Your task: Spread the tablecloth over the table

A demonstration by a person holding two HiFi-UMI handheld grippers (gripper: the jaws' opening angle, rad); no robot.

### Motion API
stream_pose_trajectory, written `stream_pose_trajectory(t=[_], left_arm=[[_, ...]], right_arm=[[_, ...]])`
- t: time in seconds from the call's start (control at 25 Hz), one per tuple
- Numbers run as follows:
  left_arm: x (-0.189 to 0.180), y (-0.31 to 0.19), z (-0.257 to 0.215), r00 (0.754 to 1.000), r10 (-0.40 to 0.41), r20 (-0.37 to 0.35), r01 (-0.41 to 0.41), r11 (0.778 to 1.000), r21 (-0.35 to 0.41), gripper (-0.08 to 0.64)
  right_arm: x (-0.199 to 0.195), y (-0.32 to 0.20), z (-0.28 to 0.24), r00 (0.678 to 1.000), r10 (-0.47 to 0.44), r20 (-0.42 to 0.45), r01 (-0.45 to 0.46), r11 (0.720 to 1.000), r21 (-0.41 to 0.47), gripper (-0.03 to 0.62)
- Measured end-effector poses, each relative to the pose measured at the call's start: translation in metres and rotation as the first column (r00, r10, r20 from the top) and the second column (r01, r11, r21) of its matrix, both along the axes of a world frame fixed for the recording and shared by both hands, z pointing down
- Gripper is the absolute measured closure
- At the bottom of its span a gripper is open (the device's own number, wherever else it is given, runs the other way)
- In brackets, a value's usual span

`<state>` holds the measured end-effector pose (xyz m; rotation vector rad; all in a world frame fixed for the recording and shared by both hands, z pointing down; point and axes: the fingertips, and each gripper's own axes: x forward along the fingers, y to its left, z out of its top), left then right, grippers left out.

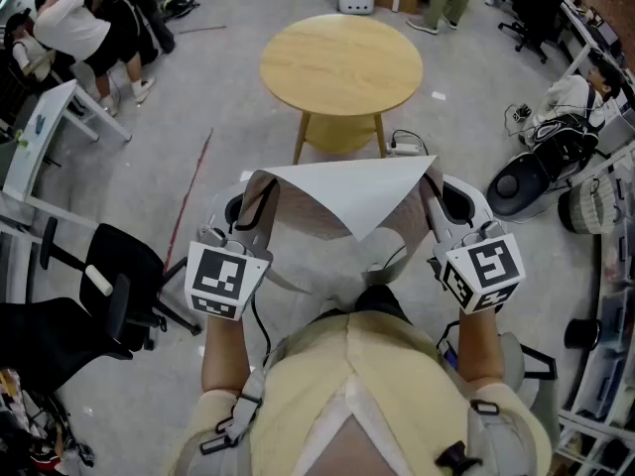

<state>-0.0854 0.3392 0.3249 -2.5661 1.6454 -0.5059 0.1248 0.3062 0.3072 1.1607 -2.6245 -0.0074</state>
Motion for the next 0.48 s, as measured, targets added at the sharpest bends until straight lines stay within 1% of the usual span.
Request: stream_pose_trajectory(t=[0.24, 0.48], left_arm=[[-0.011, 0.003, 0.002, 1.0, -0.004, 0.019, 0.005, 1.0, -0.003, 0.554], [-0.022, 0.008, 0.005, 1.0, -0.016, 0.02, 0.015, 1.0, 0.004, 0.554]], right_arm=[[-0.011, 0.003, 0.004, 1.0, 0.002, -0.019, -0.002, 1.0, 0.0, 0.583], [-0.021, 0.009, 0.01, 1.0, -0.008, -0.009, 0.008, 1.0, -0.021, 0.583]])
